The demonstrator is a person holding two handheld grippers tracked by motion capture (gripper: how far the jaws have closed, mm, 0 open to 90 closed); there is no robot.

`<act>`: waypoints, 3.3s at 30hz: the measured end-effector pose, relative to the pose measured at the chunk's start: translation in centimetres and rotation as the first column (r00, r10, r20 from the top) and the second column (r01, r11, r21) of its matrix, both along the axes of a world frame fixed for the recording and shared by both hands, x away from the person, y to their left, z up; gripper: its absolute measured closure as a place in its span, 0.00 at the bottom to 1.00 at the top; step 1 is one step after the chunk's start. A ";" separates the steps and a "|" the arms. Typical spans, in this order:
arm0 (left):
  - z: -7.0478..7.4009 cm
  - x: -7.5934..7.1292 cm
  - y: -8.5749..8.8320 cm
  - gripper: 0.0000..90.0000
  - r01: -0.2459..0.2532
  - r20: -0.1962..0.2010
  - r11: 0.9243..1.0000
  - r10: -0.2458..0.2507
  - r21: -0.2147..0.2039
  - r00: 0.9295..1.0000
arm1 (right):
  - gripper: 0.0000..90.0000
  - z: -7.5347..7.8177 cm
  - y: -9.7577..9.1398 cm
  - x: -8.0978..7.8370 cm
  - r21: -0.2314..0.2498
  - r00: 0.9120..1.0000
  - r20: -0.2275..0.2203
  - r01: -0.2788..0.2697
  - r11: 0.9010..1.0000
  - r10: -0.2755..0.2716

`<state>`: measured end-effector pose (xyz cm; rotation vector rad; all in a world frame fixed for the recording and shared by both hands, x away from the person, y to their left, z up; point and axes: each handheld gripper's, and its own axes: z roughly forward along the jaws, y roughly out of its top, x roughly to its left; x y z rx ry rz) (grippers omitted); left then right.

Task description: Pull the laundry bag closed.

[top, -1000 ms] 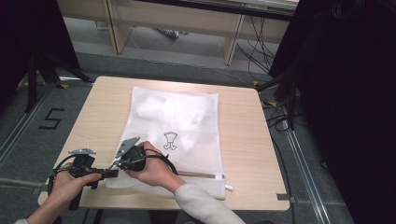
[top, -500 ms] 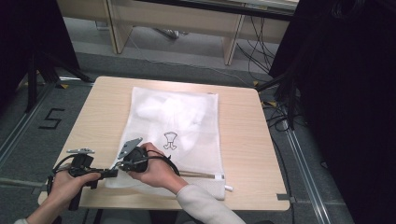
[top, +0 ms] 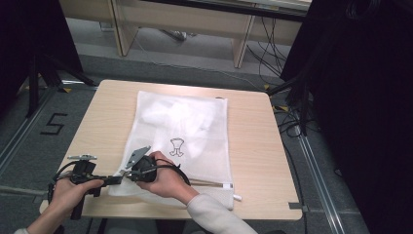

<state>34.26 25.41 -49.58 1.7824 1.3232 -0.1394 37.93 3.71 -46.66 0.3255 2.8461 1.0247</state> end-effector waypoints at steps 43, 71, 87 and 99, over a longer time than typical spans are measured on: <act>0.7 -0.3 -0.2 0.96 -0.024 0.029 0.998 0.026 -0.051 0.999 | 0.92 -1.1 -1.7 0.1 -0.012 1.000 -0.015 0.005 1.000 -0.005; 0.9 -0.3 0.2 0.96 -0.026 0.051 0.998 0.029 -0.051 0.998 | 0.92 -1.4 -3.2 0.1 -0.021 0.999 -0.035 0.031 0.999 -0.031; 0.8 -0.3 0.5 0.96 -0.017 0.062 1.000 0.018 -0.005 0.998 | 0.92 -1.1 -4.3 0.4 -0.028 0.999 -0.033 0.025 0.999 -0.026; 0.7 -0.3 0.6 0.96 -0.009 0.054 1.000 0.010 -0.006 0.999 | 0.92 -1.2 -5.0 0.4 -0.039 0.998 -0.052 0.042 0.998 -0.044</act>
